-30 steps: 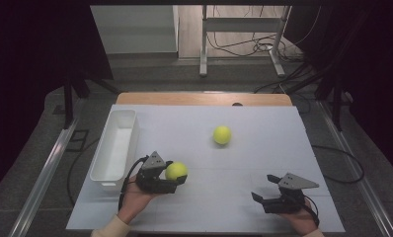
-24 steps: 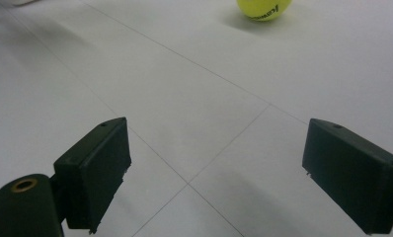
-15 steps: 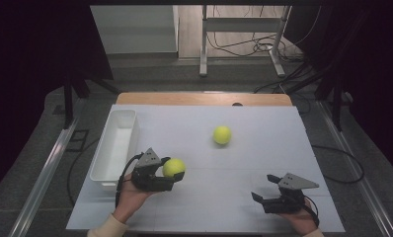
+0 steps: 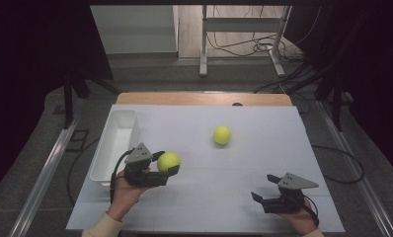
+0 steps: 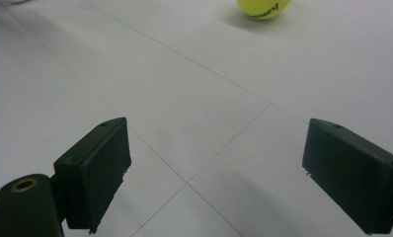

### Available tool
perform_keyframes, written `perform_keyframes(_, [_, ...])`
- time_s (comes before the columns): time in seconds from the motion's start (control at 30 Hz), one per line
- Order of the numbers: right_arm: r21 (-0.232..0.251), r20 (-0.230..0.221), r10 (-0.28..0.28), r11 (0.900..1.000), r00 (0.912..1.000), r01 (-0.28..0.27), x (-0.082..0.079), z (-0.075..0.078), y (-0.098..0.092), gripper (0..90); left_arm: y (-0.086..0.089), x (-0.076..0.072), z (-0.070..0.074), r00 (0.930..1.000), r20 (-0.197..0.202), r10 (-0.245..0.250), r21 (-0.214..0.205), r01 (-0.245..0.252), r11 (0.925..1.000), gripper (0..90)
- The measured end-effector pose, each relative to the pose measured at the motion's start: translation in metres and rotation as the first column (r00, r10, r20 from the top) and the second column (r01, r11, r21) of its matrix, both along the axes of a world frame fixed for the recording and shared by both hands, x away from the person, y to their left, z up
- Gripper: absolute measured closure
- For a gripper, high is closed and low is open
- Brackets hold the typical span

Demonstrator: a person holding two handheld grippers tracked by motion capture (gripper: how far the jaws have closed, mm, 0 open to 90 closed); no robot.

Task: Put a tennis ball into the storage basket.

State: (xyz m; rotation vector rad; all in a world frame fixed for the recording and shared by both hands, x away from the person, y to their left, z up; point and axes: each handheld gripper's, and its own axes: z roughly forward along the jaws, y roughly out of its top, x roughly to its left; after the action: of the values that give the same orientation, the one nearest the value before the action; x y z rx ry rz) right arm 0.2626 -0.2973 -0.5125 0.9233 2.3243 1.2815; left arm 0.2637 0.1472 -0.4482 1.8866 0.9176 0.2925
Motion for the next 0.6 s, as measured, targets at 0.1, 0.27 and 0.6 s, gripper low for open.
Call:
perform_keyframes(0.1, [-0.001, 0.000, 0.000, 1.0000, 1.0000, 0.000, 0.000, 0.000, 0.000, 11.6, 0.002, 0.000, 0.002, 1.0000, 0.005, 0.002, -0.005, -0.002, 1.0000, 26.7])
perform_keyframes(0.27, [-0.004, 0.000, -0.002, 1.0000, 1.0000, 0.002, 0.000, 0.000, 0.000, 11.6, 0.003, 0.000, 0.005, 0.9999, 0.013, 0.007, -0.010, -0.007, 0.9999, 26.7])
perform_keyframes(0.6, [-0.003, 0.000, -0.001, 1.0000, 1.0000, 0.001, 0.000, 0.000, 0.000, 11.7, 0.009, 0.002, 0.013, 0.9990, 0.037, 0.024, -0.026, -0.023, 0.9994, 26.7])
